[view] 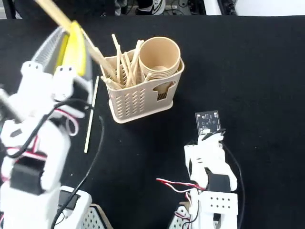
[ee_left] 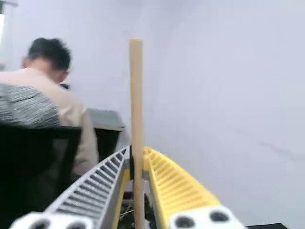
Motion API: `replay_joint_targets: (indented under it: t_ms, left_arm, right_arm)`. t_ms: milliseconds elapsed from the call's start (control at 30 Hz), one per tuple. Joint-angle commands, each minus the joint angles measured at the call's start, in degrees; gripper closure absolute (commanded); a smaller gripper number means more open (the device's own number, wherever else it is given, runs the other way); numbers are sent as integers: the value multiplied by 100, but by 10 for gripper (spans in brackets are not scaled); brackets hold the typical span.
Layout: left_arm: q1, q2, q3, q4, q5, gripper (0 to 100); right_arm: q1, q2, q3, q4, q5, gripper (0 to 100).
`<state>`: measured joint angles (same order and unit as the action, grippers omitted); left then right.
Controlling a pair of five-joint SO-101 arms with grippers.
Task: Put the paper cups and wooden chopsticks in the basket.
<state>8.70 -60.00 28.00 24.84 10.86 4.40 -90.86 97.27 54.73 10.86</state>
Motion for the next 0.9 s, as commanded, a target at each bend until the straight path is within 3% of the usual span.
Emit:
replay_joint_targets:
  t_ms: [0, 433, 633, 867]
  left_arm:
    - [251, 387, 286, -721, 53, 971]
    - [171, 1732, 831, -958, 44, 971]
    - [-251, 1802, 884, -923, 70, 971]
    - [-268, 1749, 1174, -932, 70, 971]
  right_arm:
    - [-53, -57, -13, 18, 26, 986]
    - [-53, -57, -13, 18, 26, 986]
    - [-53, -57, -13, 18, 26, 986]
    - [-53, -57, -13, 18, 26, 986]
